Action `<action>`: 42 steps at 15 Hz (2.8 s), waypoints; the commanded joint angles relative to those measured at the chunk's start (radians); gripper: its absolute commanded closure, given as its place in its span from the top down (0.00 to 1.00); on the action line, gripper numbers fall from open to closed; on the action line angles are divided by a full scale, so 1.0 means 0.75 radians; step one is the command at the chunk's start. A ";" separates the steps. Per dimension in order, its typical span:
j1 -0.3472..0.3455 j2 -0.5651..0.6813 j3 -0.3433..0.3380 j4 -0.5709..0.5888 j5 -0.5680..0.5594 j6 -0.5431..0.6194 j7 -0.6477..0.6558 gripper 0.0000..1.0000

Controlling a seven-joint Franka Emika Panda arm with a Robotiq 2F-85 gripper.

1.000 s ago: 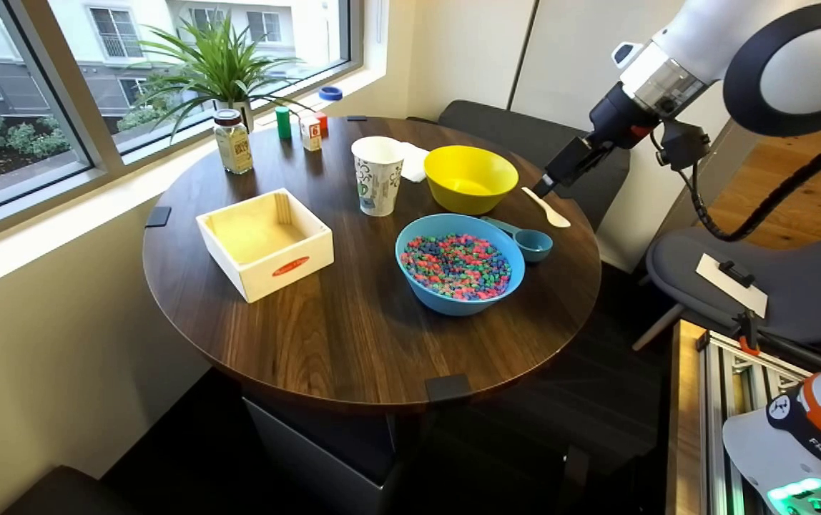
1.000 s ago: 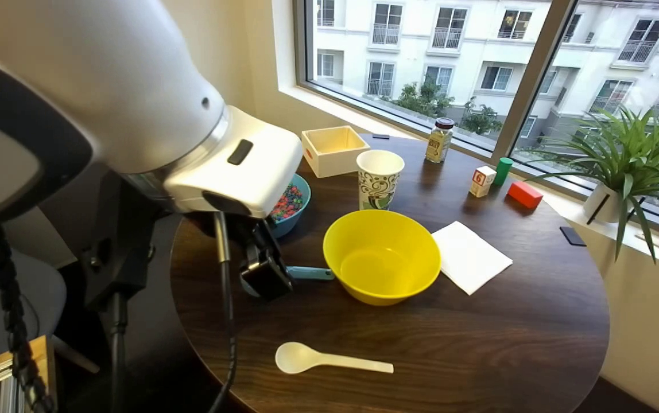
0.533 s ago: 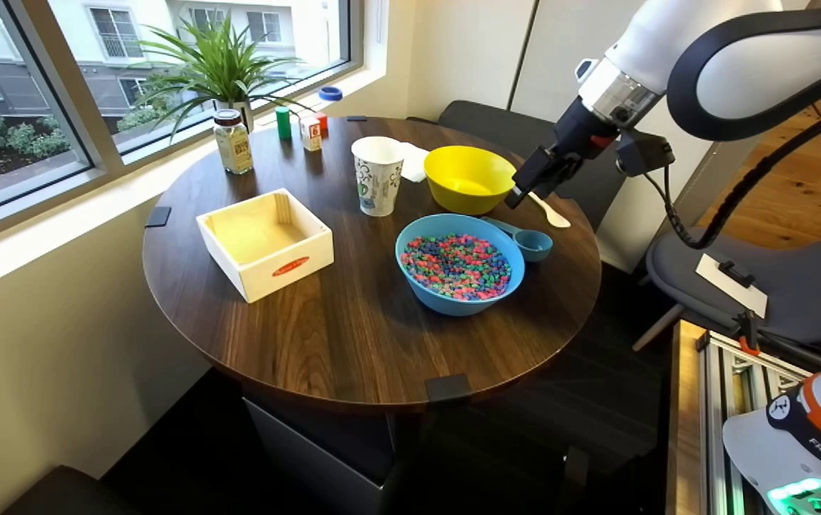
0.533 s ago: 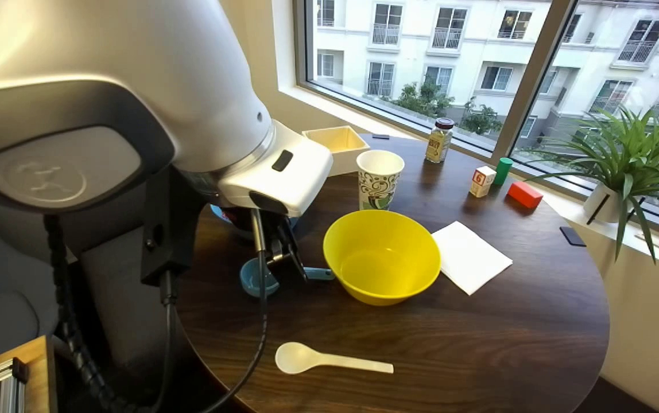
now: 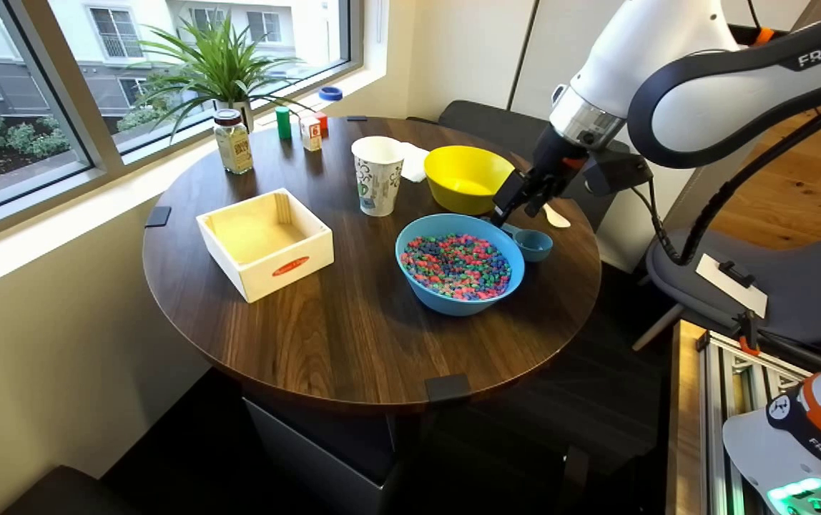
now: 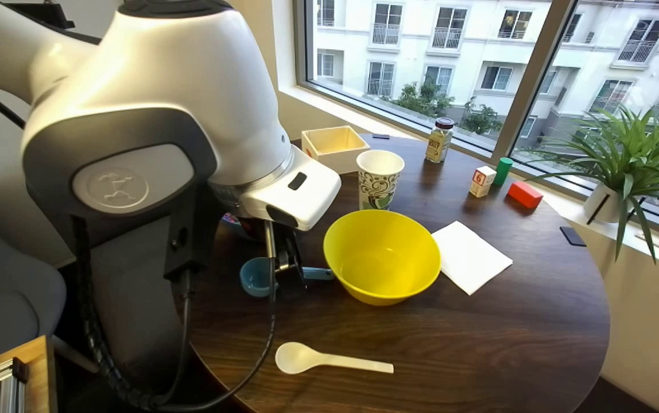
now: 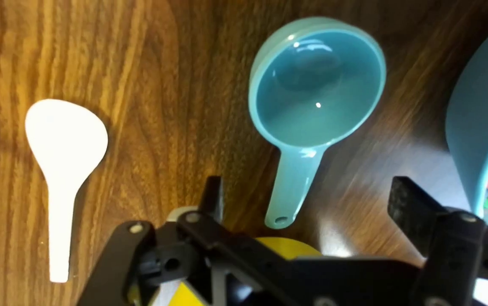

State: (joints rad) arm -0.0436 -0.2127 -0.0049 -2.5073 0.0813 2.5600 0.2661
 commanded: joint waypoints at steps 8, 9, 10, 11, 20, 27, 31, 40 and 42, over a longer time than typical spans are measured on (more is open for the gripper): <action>-0.017 0.129 0.024 0.065 -0.139 0.081 0.084 0.95; -0.014 0.135 0.022 0.071 -0.136 0.077 0.075 0.91; -0.013 0.143 0.023 0.075 -0.141 0.078 0.079 0.78; -0.013 0.149 0.022 0.079 -0.143 0.077 0.079 0.73; -0.002 0.187 0.018 0.106 -0.135 0.059 0.069 0.02; 0.021 0.134 0.033 0.086 -0.143 0.002 0.044 0.06; 0.022 0.070 0.042 0.056 -0.173 -0.049 0.014 0.06; 0.011 -0.143 0.094 0.011 -0.305 -0.138 0.037 0.06; 0.006 -0.169 0.127 0.021 -0.329 -0.101 0.071 0.06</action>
State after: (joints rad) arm -0.0304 -0.2790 0.0540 -2.4702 -0.1216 2.4780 0.2721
